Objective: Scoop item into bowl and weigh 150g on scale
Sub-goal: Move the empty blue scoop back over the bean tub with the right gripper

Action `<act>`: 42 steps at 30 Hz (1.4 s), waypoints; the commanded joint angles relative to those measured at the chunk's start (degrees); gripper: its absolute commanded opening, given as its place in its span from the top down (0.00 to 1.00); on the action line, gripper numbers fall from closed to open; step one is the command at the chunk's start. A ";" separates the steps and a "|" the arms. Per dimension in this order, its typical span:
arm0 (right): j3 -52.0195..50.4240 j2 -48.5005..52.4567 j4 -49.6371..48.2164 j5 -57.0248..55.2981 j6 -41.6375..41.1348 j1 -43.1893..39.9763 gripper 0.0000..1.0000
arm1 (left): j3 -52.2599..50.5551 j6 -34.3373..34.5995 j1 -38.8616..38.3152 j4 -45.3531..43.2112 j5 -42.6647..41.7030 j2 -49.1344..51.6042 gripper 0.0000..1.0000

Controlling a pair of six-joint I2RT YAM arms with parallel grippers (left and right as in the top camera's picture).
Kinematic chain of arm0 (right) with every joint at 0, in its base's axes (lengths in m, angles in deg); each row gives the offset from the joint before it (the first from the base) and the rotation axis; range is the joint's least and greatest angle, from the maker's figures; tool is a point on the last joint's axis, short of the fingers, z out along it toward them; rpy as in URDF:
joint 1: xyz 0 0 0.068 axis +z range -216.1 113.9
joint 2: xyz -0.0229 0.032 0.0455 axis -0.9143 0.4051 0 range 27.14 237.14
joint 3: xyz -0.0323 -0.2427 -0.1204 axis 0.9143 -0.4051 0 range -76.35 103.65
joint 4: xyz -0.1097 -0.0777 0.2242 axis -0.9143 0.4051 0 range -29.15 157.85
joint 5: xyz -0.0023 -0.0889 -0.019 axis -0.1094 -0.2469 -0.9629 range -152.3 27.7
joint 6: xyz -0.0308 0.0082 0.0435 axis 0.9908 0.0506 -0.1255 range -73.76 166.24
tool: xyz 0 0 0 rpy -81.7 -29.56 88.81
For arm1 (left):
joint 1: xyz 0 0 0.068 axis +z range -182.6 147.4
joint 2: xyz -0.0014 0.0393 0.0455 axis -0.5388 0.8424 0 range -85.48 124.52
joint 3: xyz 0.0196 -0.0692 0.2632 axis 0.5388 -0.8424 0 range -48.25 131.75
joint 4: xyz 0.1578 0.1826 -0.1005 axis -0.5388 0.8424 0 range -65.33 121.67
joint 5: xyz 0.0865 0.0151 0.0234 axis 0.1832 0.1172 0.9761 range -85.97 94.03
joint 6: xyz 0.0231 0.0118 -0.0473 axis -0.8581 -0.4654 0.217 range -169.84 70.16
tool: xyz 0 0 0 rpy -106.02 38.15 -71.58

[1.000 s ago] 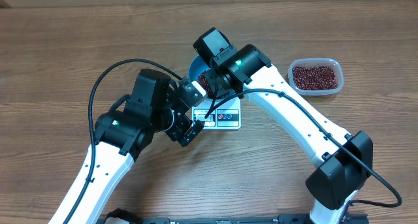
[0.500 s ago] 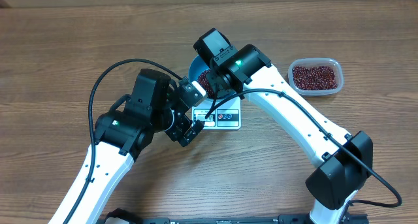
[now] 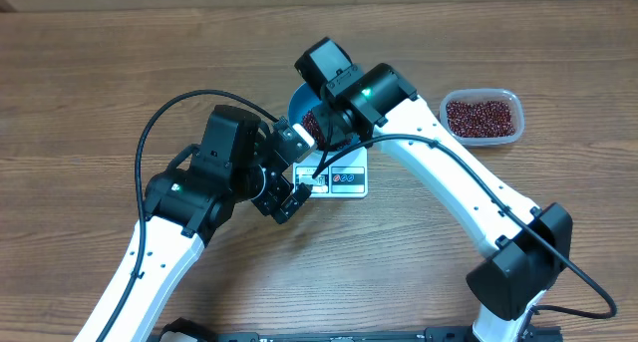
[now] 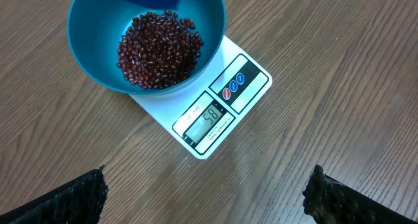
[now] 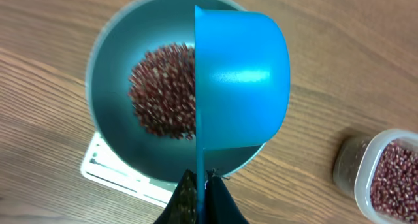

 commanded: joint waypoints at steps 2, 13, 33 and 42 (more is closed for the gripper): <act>5.79 -2.08 1.03 0.81 -1.84 -0.24 0.96 | 0.33 0.37 0.31 -0.07 0.09 -0.02 0.01; 13.53 -2.08 6.40 0.37 -10.62 -7.02 0.96 | 0.33 0.37 0.31 -0.07 0.09 -0.02 0.01; 16.81 -2.05 27.10 -3.96 -23.21 -22.32 0.96 | 0.33 0.37 0.31 -0.07 0.09 -0.02 0.00; 15.26 -1.99 27.26 -5.22 -23.39 -27.61 0.96 | 0.33 0.37 0.31 -0.07 0.09 -0.02 0.00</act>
